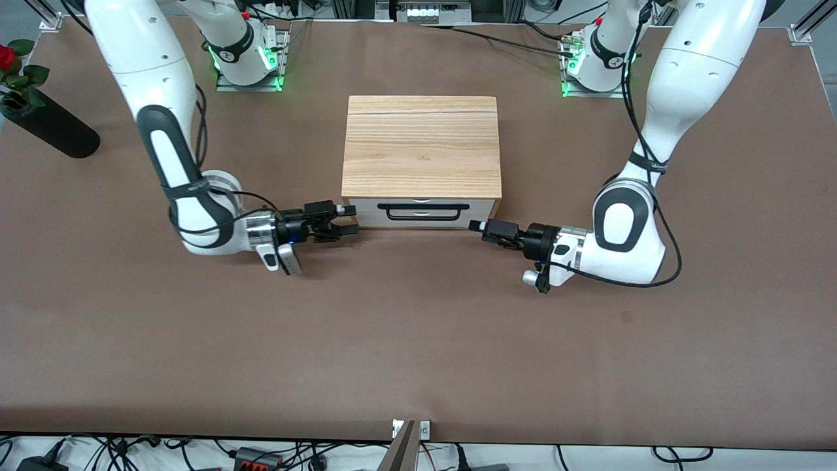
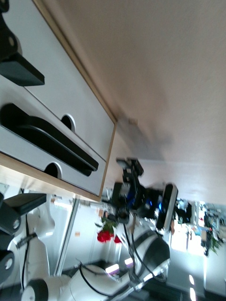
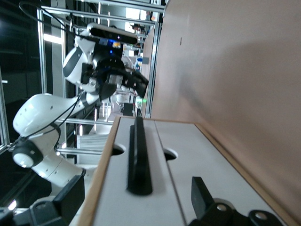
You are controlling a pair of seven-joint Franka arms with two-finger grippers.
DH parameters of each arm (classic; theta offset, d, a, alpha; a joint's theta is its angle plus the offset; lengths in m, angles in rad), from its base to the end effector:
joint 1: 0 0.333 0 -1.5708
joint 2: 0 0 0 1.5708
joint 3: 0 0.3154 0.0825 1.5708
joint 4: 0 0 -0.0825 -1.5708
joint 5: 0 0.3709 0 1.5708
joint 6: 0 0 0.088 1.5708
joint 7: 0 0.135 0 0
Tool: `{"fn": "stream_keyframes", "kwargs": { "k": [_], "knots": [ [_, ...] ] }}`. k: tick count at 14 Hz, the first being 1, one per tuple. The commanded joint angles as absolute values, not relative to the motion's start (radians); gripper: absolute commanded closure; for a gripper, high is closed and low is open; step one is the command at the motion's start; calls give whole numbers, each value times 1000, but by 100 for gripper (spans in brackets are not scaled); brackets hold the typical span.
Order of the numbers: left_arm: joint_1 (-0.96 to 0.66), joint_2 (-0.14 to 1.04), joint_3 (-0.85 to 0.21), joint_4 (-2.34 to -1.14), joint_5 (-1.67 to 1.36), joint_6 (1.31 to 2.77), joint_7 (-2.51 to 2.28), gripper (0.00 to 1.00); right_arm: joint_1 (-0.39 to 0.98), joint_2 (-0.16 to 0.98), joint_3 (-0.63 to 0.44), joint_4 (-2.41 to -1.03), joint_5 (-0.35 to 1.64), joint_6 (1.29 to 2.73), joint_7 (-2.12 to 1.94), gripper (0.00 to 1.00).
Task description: Pull top drawer with both arms simultaneously
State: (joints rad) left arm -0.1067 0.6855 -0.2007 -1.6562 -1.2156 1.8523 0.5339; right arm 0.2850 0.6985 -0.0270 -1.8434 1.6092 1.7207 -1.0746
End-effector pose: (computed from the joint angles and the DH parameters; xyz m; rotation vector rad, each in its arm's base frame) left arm 0.5988 -0.2772 0.2342 1.9025 -0.1089 -0.3218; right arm 0.5560 0.2722 0.1740 -1.6763 -0.2160 0.0291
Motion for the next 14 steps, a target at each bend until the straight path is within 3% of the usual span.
{"fn": "stream_keyframes", "kwargs": {
  "k": [1,2,3,9,11,14],
  "knots": [
    [-103,701,-256,-1721,-1289,1919,598,2,336,684,-31,-1874,1687,1772,-1101,0],
    [-110,703,-259,-1730,-1290,1922,597,4,350,686,-31,-1893,1728,1772,-1100,0],
    [-115,707,-261,-1739,-1290,1922,598,5,369,687,-31,-1905,1774,1772,-1097,7],
    [-103,706,-267,-1784,-1296,1911,589,31,391,692,-31,-1919,1818,1764,-1051,59],
    [-100,703,-268,-1798,-1319,1908,594,34,397,690,-31,-1917,1818,1764,-1023,77],
    [-81,698,-310,-1818,-1374,1908,598,48,396,690,-31,-1917,1818,1763,-1025,88]
  ]
}}
